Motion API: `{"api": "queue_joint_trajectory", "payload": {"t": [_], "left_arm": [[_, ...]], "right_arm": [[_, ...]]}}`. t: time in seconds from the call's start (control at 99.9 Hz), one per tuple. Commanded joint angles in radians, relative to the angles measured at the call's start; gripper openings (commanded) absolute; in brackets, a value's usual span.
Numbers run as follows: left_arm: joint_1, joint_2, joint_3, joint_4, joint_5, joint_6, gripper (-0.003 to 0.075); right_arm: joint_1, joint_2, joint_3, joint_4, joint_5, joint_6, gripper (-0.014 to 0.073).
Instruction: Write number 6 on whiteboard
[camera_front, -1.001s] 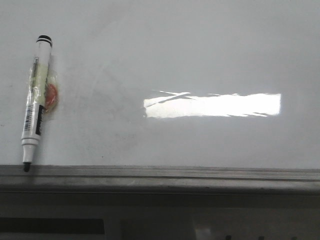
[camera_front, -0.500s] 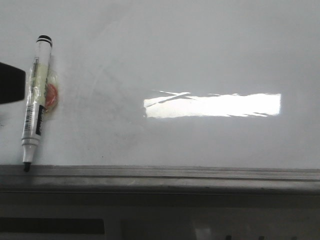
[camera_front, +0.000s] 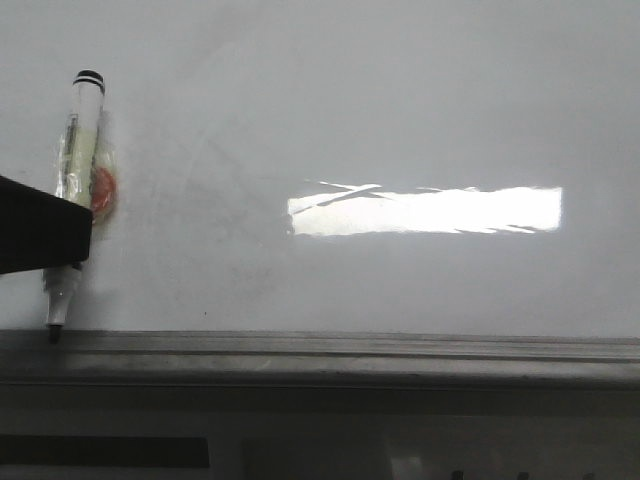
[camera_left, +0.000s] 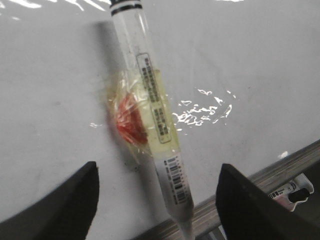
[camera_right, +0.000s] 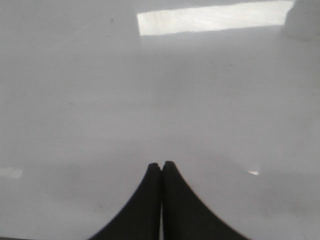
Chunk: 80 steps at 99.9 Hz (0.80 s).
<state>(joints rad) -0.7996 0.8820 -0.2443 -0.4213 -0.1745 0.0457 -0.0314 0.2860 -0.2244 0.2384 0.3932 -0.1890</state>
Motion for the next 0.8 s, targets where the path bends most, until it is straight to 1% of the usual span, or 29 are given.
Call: {"api": "queue_joint_trajectory", "payload": {"t": [0.0, 0.15, 0.23, 0.38, 0.541, 0.611, 0.681, 0.721, 0.741, 0.751, 0.791], "left_arm": [[-0.010, 0.006, -0.034, -0.005, -0.077, -0.029, 0.0450], [-0.037, 0.030, -0.034, -0.005, -0.079, -0.029, 0.0447], [-0.056, 0.055, -0.034, -0.005, -0.108, -0.029, 0.0438], [-0.058, 0.102, -0.034, -0.026, -0.167, -0.029, 0.0438], [-0.058, 0.148, -0.034, -0.050, -0.179, -0.029, 0.0433], [-0.058, 0.168, -0.034, -0.079, -0.177, -0.029, 0.0396], [-0.056, 0.182, -0.034, -0.106, -0.179, -0.029, 0.0335], [-0.056, 0.193, -0.034, -0.106, -0.179, -0.027, 0.0286], [-0.056, 0.196, -0.034, -0.106, -0.179, -0.026, 0.0248], [-0.056, 0.198, -0.034, -0.106, -0.179, -0.026, 0.0248], [-0.056, 0.206, -0.034, -0.106, -0.179, -0.026, 0.0183]], "right_arm": [[-0.005, 0.016, -0.032, 0.008, -0.075, -0.002, -0.0064], [-0.005, 0.016, -0.032, 0.008, -0.075, -0.002, -0.0064], [-0.005, 0.016, -0.032, 0.008, -0.076, -0.002, -0.0064], [-0.005, 0.016, -0.032, 0.008, -0.076, -0.002, -0.0064], [-0.005, 0.016, -0.032, 0.008, -0.076, -0.002, -0.0064], [-0.005, 0.016, -0.032, 0.008, -0.076, -0.002, -0.0064], [-0.005, 0.016, -0.032, 0.008, -0.076, -0.002, -0.0064], [-0.005, 0.016, -0.032, 0.008, -0.076, -0.002, -0.0064], [-0.005, 0.016, -0.032, 0.008, -0.076, -0.002, -0.0064], [-0.005, 0.016, -0.032, 0.008, -0.076, -0.002, -0.0064], [-0.005, 0.016, -0.032, 0.008, -0.076, -0.002, -0.0064]]}}
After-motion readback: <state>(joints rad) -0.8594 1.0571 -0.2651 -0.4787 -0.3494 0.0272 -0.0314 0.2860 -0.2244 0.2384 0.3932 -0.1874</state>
